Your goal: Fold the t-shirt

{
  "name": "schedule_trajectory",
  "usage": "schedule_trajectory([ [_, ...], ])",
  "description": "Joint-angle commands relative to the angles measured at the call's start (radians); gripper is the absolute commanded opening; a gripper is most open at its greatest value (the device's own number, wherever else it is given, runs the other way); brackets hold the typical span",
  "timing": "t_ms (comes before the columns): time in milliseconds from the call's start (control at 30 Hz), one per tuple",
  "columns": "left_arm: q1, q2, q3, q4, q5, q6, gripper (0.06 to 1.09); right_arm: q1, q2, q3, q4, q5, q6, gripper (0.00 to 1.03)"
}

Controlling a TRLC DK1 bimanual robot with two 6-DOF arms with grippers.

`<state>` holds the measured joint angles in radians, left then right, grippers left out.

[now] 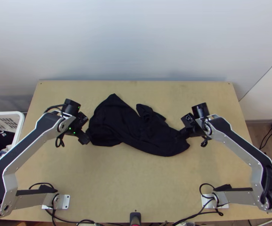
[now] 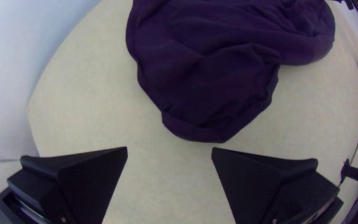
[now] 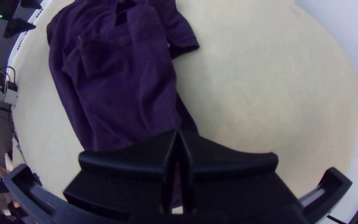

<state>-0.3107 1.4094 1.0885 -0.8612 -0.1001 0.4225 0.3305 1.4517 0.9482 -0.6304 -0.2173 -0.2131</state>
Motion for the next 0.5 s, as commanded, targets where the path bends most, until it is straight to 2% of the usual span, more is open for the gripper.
schedule_trajectory([
  [0, -0.093, -0.044, -0.065, 0.077, 0.000, 0.032, 1.04, -0.022, -0.083, 0.058, -0.041, 0.001, 0.038, 0.03],
  [233, -0.160, -0.023, -0.079, 0.105, 0.000, 0.036, 1.04, -0.036, -0.205, 0.176, -0.120, 0.006, 0.087, 0.03],
  [333, -0.222, -0.023, -0.099, 0.122, -0.012, 0.055, 1.04, -0.081, -0.272, 0.175, -0.120, 0.035, 0.115, 0.03],
  [467, -0.266, -0.015, -0.137, 0.212, -0.084, 0.094, 1.04, -0.196, -0.355, 0.141, -0.120, 0.052, 0.118, 0.03],
])
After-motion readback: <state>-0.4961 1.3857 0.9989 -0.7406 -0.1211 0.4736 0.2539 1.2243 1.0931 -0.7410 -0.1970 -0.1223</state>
